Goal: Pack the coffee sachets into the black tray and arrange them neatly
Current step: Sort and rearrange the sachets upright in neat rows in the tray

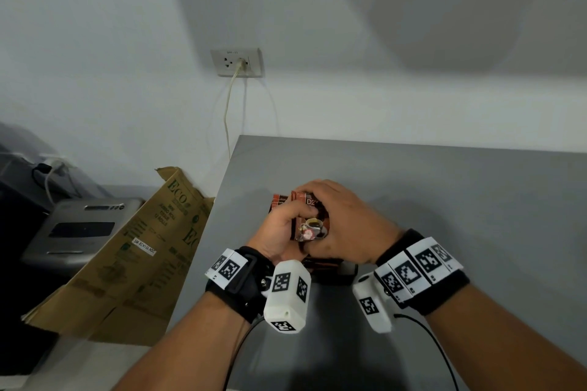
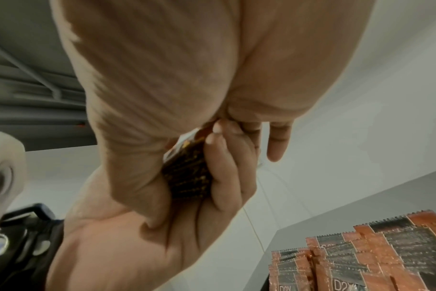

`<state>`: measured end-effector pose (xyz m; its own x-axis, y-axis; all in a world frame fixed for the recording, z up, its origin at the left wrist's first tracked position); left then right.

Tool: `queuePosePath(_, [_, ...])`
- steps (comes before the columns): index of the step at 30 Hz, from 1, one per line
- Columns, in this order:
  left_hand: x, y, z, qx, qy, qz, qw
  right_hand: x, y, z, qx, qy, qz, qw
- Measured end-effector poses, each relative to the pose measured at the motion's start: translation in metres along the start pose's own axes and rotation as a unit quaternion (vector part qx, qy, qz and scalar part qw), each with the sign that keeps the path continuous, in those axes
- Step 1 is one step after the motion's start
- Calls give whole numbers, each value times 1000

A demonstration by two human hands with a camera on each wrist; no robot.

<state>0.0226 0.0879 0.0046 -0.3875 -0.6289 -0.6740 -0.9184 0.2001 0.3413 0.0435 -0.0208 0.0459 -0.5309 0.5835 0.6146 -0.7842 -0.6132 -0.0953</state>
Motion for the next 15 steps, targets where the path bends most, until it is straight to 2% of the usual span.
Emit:
queuePosePath(4, [-5,-3,3,-36,-33,-32,998,1,2,5,9,-28,-22,999])
queuePosePath(9, [-19,-7,4,-27,-58,-84,994,-7,-2,36,-105,-144,-89,980])
queuePosePath(13, [-22,-8,0,-20,-107,-107,988,-10,-9,38,-95,-116,-75,986])
queuePosePath(15, [-24,-8,4,-58,-121,-112,985,-16,-11,42,-111,-108,-84,984])
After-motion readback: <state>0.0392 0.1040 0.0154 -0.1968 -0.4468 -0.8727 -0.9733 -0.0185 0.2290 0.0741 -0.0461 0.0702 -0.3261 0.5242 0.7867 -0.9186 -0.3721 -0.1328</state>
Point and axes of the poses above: each hand's wrist, its own y-axis away from the middle knuckle, its own z-axis out of the back of the hand, x = y × z, the point moved 4 cm from there along -y, towards the middle knuckle, and after that the axes turned 2 degrees about -x, right-handed, at the moved point
